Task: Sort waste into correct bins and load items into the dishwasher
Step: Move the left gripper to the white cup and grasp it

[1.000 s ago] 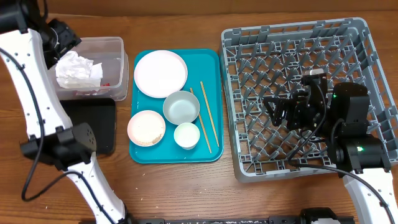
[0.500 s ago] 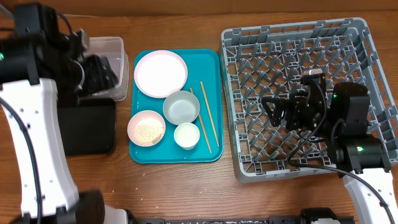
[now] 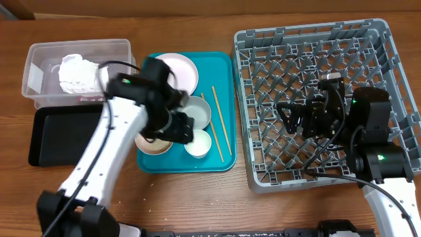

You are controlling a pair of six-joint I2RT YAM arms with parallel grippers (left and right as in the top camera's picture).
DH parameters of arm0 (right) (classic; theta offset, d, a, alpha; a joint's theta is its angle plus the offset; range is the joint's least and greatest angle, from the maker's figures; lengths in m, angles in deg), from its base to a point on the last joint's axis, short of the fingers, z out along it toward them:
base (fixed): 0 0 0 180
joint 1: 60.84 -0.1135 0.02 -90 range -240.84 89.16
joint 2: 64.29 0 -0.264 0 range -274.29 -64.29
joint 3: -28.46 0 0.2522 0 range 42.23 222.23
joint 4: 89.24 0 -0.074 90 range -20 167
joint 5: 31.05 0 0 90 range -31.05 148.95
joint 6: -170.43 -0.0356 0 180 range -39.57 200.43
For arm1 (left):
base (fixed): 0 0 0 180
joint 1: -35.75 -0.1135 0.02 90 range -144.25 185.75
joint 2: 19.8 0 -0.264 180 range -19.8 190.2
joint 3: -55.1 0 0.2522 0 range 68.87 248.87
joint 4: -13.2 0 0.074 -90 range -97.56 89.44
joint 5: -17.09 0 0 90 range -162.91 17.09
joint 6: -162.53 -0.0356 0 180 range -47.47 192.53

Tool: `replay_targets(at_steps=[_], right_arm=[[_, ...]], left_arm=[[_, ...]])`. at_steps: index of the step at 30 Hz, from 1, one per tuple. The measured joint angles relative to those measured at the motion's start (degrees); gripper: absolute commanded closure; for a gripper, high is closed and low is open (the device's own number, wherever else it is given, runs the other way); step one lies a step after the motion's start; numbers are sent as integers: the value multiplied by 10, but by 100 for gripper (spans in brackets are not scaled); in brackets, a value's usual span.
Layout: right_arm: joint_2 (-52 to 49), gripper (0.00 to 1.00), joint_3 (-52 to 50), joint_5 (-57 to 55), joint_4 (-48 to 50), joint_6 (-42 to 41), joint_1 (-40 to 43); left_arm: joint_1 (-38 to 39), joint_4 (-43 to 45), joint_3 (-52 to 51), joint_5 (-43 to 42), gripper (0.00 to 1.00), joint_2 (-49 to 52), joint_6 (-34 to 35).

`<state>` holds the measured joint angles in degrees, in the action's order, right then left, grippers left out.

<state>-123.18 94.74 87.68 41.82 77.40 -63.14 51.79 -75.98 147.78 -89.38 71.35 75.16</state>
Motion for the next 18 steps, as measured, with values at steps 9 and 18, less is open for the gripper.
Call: replay_targets(at_steps=[9,18], right_arm=[[0,0,0,0,-4,0,0],[0,0,0,0,-4,0,0]], left_arm=[[71,93,-65,17,24,52,43],[71,95,-66,39,29,76,91]])
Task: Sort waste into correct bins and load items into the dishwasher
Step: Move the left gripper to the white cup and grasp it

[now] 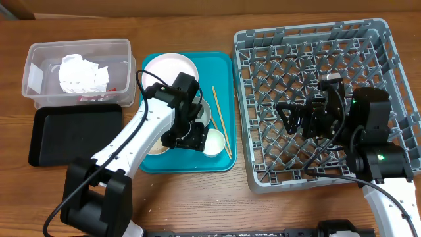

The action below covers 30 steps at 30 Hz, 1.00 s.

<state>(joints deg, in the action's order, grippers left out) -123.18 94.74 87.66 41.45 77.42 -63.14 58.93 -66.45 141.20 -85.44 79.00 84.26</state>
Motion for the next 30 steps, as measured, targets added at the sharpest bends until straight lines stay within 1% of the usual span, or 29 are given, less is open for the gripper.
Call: replay_targets(at_steps=[2,8,9,15,21,23,27,30], right_arm=[[0,0,0,0,0,0,0],[0,0,0,0,-1,0,0],[0,0,0,0,0,0,0],[0,0,0,0,0,0,0],[0,0,0,0,0,0,0],[0,0,0,0,0,0,0],[0,0,0,0,0,0,0],[0,0,0,0,0,0,0]], left_arm=[[0,6,0,2,32,0,5],[0,48,0,7,56,0,34],[0,55,0,8,58,0,40],[9,85,-2,8,65,0,70],[27,94,-12,8,70,0,89],[29,97,-15,11,76,0,97],[28,98,-21,23,96,0,116],[28,102,-22,30,96,0,125]])
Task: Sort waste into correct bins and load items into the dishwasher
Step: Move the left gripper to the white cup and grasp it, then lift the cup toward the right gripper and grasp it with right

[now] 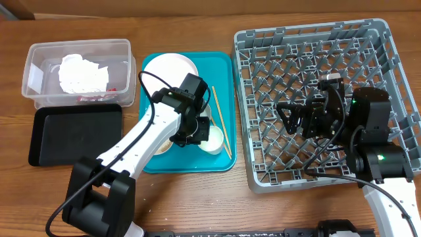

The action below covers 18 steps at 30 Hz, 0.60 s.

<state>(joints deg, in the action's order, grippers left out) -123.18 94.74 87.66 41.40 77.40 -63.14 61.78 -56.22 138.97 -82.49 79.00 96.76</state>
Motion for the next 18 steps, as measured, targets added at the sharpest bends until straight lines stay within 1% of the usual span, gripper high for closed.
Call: replay_targets(at_steps=[5,9,12,18], right_arm=[[0,0,0,2,0,-3,0],[0,0,0,23,8,-27,0],[0,0,0,48,21,-50,0],[-17,0,0,120,63,-119,0]], left_arm=[[0,1,0,-2,96,0,9],[-20,-18,1,-52,96,0,-7],[-62,-26,11,-140,96,-2,-46],[-165,-42,28,-375,96,-39,-144]])
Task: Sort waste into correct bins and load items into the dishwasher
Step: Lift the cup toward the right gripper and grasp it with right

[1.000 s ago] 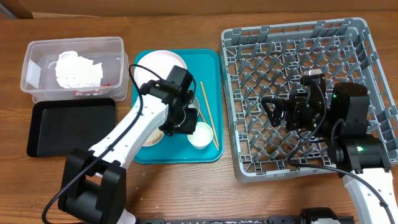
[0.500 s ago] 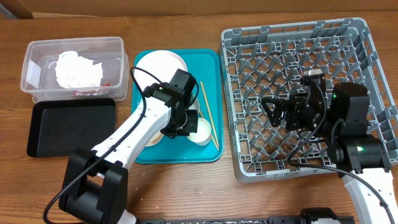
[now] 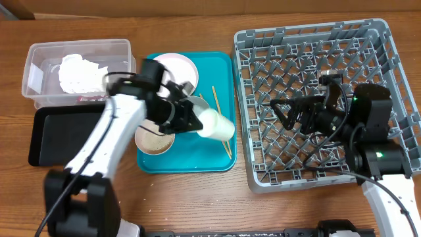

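My left gripper (image 3: 192, 120) is shut on a white cup (image 3: 216, 124) and holds it above the teal tray (image 3: 221, 66), tipped on its side with its mouth pointing right. On the tray lie a pink plate (image 3: 172, 64), a brown bowl (image 3: 154, 141), a pale bowl (image 3: 195, 104) partly hidden under the gripper, and two chopsticks (image 3: 215, 97). The grey dishwasher rack (image 3: 309, 52) stands to the right. My right gripper (image 3: 281, 113) hovers open over the rack's middle with nothing in it.
A clear plastic bin (image 3: 39, 52) holding crumpled white paper (image 3: 77, 74) stands at the back left. In front of it lies a black tray (image 3: 62, 135). Wooden table (image 3: 197, 197) runs along the front.
The left gripper was down at the white cup on the tray's front right. Now it holds the cup lifted and tipped sideways, with the arm swung back left. The right arm has shifted slightly.
The left gripper first hung over the bowls in the tray while the cup stood upright at the front right. It then stood beside the cup, then low around it. Now the cup is off the tray in its grip. The right gripper stayed over the rack throughout.
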You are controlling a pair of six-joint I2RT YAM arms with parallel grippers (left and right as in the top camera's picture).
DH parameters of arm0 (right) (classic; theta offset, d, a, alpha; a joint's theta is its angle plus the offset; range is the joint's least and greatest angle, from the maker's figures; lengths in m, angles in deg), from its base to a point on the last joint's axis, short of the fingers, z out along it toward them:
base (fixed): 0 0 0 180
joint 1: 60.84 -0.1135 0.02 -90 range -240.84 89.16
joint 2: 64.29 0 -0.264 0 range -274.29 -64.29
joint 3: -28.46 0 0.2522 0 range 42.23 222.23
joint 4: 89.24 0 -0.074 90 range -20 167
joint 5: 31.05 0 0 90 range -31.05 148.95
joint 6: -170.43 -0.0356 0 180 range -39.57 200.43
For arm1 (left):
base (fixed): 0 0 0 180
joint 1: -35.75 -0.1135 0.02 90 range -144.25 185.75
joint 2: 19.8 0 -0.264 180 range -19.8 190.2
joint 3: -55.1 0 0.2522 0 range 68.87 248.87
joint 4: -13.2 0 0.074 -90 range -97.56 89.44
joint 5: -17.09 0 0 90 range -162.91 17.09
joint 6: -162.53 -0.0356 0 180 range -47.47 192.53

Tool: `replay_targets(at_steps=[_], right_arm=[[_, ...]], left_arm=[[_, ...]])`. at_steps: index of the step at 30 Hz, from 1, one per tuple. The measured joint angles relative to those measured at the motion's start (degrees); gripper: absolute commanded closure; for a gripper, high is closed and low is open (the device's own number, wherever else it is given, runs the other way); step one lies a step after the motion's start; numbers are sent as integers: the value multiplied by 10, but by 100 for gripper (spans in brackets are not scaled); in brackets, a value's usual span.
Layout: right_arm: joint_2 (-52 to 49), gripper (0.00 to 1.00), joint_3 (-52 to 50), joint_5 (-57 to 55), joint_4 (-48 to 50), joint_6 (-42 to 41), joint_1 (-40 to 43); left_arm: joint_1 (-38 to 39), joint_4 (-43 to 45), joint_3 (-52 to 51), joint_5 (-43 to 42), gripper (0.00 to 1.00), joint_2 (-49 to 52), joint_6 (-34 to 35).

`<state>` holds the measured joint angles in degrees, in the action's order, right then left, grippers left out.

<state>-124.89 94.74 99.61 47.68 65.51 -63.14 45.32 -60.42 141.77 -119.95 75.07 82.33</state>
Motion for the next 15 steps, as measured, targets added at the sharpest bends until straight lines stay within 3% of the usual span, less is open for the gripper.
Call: replay_targets(at_steps=[6,15], right_arm=[[-56,4,0,104,73,-40,-7],[-137,9,0,224,171,-61,-77]], left_arm=[[-32,-25,3,-170,96,-15,-76],[-33,-25,3,-272,96,-15,-117]])
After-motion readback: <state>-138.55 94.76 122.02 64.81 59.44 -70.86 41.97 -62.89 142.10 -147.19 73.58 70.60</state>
